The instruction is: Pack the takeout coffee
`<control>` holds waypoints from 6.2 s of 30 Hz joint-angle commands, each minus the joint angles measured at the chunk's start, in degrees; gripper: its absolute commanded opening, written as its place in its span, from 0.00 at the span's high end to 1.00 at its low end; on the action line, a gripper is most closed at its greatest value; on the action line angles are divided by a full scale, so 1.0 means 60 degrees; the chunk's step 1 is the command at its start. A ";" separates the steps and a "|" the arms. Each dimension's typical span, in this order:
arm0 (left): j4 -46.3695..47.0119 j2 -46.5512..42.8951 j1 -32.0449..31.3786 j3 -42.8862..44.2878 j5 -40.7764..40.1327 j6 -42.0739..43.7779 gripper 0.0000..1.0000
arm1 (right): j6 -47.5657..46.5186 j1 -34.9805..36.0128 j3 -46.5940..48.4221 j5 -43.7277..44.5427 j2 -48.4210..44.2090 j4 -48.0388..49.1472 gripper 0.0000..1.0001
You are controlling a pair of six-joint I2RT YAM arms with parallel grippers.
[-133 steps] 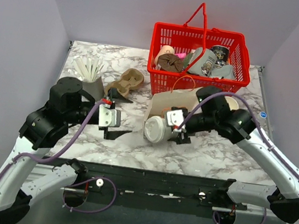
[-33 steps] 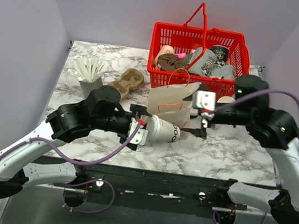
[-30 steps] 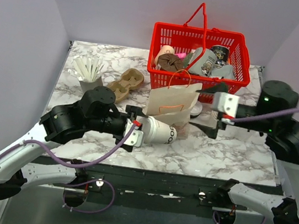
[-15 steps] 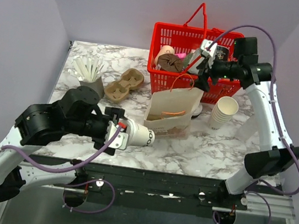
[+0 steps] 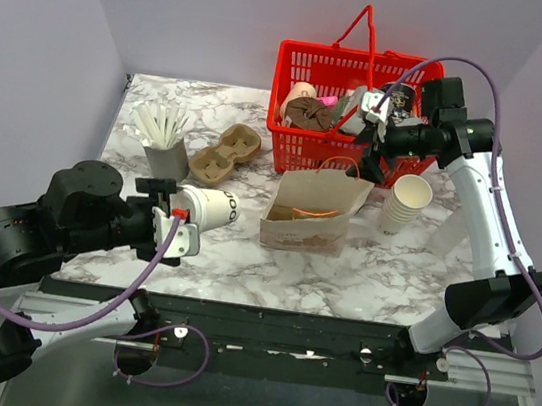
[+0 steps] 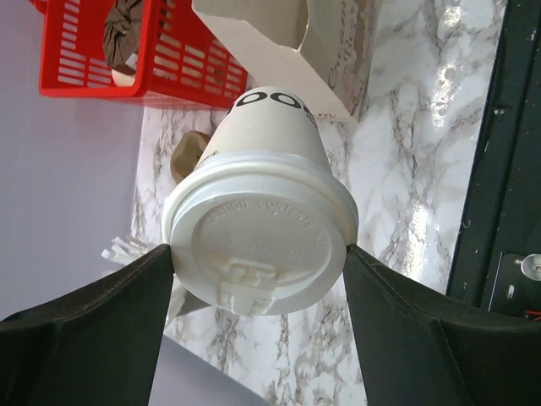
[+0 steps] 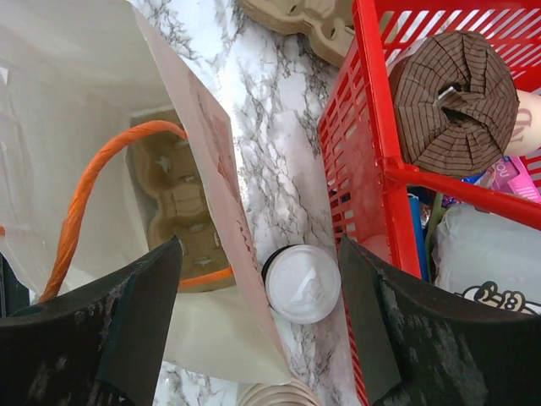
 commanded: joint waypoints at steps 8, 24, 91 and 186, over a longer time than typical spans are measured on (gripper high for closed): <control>0.0435 0.0967 0.1287 0.0553 -0.0836 -0.0261 1.00 | 0.2231 -0.1832 0.2171 -0.0890 0.0579 0.0118 0.15; 0.2046 0.2989 0.2138 0.2605 0.0937 -0.1433 1.00 | 0.0397 -0.0780 -0.1683 -0.0777 -0.0858 0.1227 0.09; 0.2503 0.2989 -0.2446 -0.2126 -0.1787 0.0925 1.00 | 0.4001 0.6809 -0.5521 0.7470 -0.4534 0.5679 0.99; 0.6177 0.4542 -0.0631 -0.5553 -0.3824 0.2375 1.00 | 0.5320 0.6121 -0.6943 0.3868 -0.4623 0.7030 0.99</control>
